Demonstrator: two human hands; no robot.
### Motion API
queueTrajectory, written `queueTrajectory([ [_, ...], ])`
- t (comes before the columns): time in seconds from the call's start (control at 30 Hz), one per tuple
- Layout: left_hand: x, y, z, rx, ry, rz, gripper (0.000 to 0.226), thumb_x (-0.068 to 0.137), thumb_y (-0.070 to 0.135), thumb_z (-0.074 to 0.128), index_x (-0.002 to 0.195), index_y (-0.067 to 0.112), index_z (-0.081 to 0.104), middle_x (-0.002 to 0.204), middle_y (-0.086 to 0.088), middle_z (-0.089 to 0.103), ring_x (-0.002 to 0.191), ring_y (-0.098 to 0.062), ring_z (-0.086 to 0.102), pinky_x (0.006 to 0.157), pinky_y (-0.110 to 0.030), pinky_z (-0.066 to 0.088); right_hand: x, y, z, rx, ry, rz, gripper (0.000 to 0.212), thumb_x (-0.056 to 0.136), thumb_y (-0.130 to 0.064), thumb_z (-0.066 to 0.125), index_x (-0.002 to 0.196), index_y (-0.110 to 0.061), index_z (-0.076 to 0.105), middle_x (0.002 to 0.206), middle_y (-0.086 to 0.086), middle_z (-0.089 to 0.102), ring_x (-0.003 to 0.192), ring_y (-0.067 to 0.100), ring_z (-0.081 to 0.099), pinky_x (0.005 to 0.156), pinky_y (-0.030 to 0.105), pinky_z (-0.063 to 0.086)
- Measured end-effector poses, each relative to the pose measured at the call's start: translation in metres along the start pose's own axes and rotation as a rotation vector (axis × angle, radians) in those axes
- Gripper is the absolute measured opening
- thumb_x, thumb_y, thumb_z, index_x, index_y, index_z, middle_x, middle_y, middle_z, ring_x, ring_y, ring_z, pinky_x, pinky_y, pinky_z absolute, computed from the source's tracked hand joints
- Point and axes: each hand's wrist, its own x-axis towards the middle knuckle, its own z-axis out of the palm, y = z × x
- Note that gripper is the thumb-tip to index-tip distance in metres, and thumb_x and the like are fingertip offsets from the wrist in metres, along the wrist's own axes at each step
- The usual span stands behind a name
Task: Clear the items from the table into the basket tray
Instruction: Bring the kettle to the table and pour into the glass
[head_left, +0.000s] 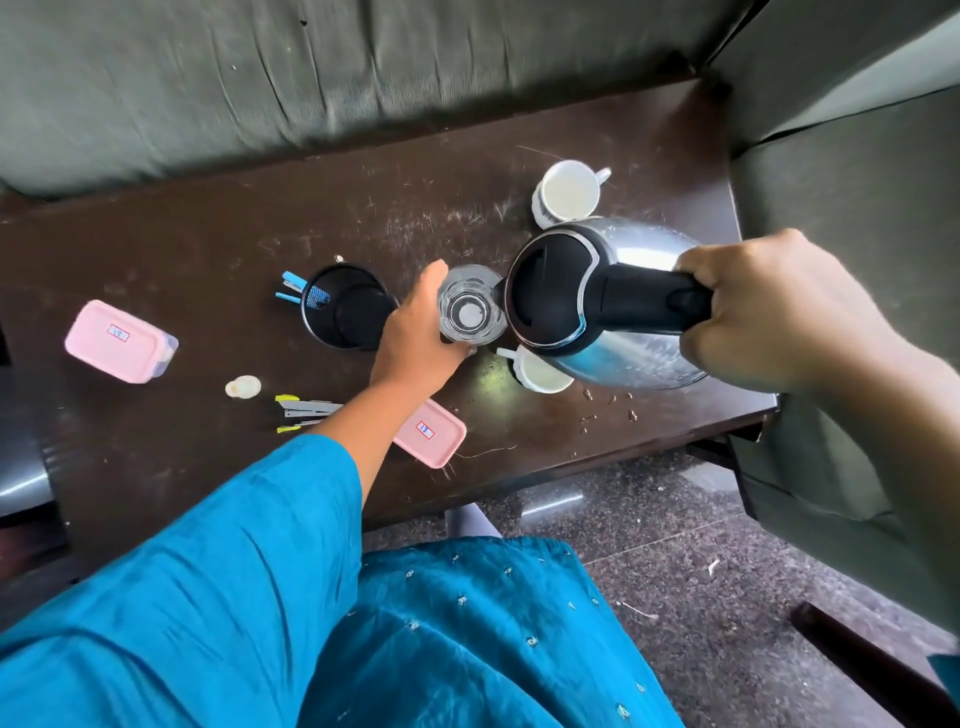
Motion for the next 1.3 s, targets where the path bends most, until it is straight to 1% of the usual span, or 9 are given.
queueTrajectory([
  [0.1, 0.0, -0.002, 0.0, -0.019, -0.004, 0.0, 0.087, 0.066, 0.012, 0.079, 0.138, 0.018, 0.031, 0.137, -0.003, 0.052, 0.125, -0.025, 0.049, 0.099, -0.033, 0.04, 0.003, -0.006, -0.005, -0.025, -0.007, 0.017, 0.017, 0.062, -0.007, 0.058, 0.062, -0.016, 0.044, 0.05, 0.008, 0.039, 0.048, 0.032, 0.04, 0.045, 0.019, 0.024],
  [0.2, 0.0, -0.003, 0.0, -0.043, -0.011, 0.002, 0.087, 0.065, 0.011, 0.08, 0.138, 0.017, 0.031, 0.138, -0.003, 0.051, 0.126, -0.024, 0.048, 0.101, -0.033, 0.04, 0.005, -0.012, -0.01, -0.062, -0.028, 0.024, 0.022, 0.061, -0.008, 0.056, 0.056, -0.018, 0.036, 0.051, 0.007, 0.039, 0.045, 0.025, 0.037, 0.045, 0.018, 0.022],
  [0.27, 0.0, -0.004, 0.0, -0.072, -0.014, -0.005, 0.087, 0.065, 0.01, 0.079, 0.137, 0.018, 0.032, 0.138, -0.002, 0.051, 0.125, -0.024, 0.049, 0.1, -0.033, 0.041, 0.006, -0.016, -0.012, -0.088, -0.04, 0.019, 0.02, 0.06, -0.008, 0.056, 0.056, -0.018, 0.038, 0.051, 0.007, 0.04, 0.044, 0.024, 0.037, 0.045, 0.017, 0.022],
  [0.47, 0.002, -0.006, 0.002, -0.148, -0.027, -0.035, 0.088, 0.065, 0.007, 0.079, 0.138, 0.018, 0.031, 0.142, -0.002, 0.046, 0.128, -0.021, 0.046, 0.104, -0.041, 0.041, 0.009, -0.032, -0.014, -0.173, -0.046, -0.003, 0.01, 0.061, -0.013, 0.055, 0.063, -0.018, 0.047, 0.052, 0.006, 0.037, 0.043, 0.021, 0.034, 0.045, 0.016, 0.021],
  [0.67, 0.002, -0.007, 0.001, -0.166, -0.02, -0.037, 0.083, 0.068, 0.006, 0.075, 0.137, 0.019, 0.032, 0.14, -0.002, 0.048, 0.126, -0.02, 0.048, 0.104, -0.037, 0.041, 0.017, -0.042, -0.013, -0.144, -0.057, 0.012, 0.019, 0.062, -0.015, 0.052, 0.055, -0.02, 0.036, 0.057, 0.006, 0.038, 0.047, 0.022, 0.036, 0.046, 0.015, 0.024],
  [0.87, 0.002, -0.008, 0.001, -0.161, -0.02, -0.035, 0.082, 0.068, 0.006, 0.075, 0.137, 0.02, 0.033, 0.137, 0.0, 0.051, 0.122, -0.02, 0.052, 0.1, -0.03, 0.042, 0.022, -0.051, -0.014, -0.152, -0.071, -0.01, 0.018, 0.063, -0.015, 0.052, 0.055, -0.018, 0.036, 0.057, 0.007, 0.039, 0.047, 0.023, 0.038, 0.045, 0.016, 0.025],
  [1.07, 0.001, -0.008, 0.0, -0.17, -0.025, -0.011, 0.08, 0.066, 0.006, 0.076, 0.134, 0.019, 0.034, 0.131, -0.004, 0.055, 0.118, -0.023, 0.054, 0.098, -0.036, 0.045, 0.021, -0.052, -0.013, -0.17, -0.107, 0.014, 0.016, 0.062, -0.015, 0.05, 0.055, -0.019, 0.037, 0.058, 0.006, 0.039, 0.047, 0.021, 0.038, 0.044, 0.016, 0.025],
  [1.2, 0.003, -0.007, 0.001, -0.154, -0.037, -0.024, 0.085, 0.066, 0.009, 0.077, 0.137, 0.015, 0.03, 0.142, -0.001, 0.047, 0.127, -0.021, 0.048, 0.103, -0.034, 0.042, 0.018, -0.053, -0.012, -0.183, -0.114, 0.016, 0.014, 0.062, -0.016, 0.05, 0.056, -0.02, 0.038, 0.058, 0.005, 0.039, 0.046, 0.021, 0.038, 0.044, 0.015, 0.025],
  [1.3, 0.003, -0.007, 0.001, -0.172, -0.048, -0.031, 0.088, 0.065, 0.008, 0.079, 0.138, 0.014, 0.029, 0.145, -0.001, 0.043, 0.129, -0.02, 0.046, 0.106, -0.035, 0.04, 0.02, -0.054, -0.011, -0.181, -0.105, 0.017, 0.012, 0.062, -0.017, 0.05, 0.058, -0.019, 0.039, 0.058, 0.006, 0.039, 0.046, 0.022, 0.038, 0.044, 0.016, 0.026],
])
